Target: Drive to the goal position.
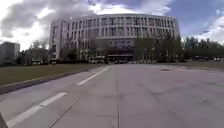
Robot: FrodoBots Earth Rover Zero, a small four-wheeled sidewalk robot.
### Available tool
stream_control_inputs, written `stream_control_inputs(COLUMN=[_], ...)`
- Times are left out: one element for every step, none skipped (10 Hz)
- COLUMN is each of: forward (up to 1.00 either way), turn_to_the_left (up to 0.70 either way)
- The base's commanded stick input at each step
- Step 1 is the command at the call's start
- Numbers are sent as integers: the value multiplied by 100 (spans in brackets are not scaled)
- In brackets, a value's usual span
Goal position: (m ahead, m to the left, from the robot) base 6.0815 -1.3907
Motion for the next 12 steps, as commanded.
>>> stream_control_inputs(forward=[70, 70, 70, 70, 70, 70, 70, 70, 70, 70, 70, 70], turn_to_the_left=[1, 1, 1, 1, 1, -1, -10, -30, -34, -34, -34, -34])
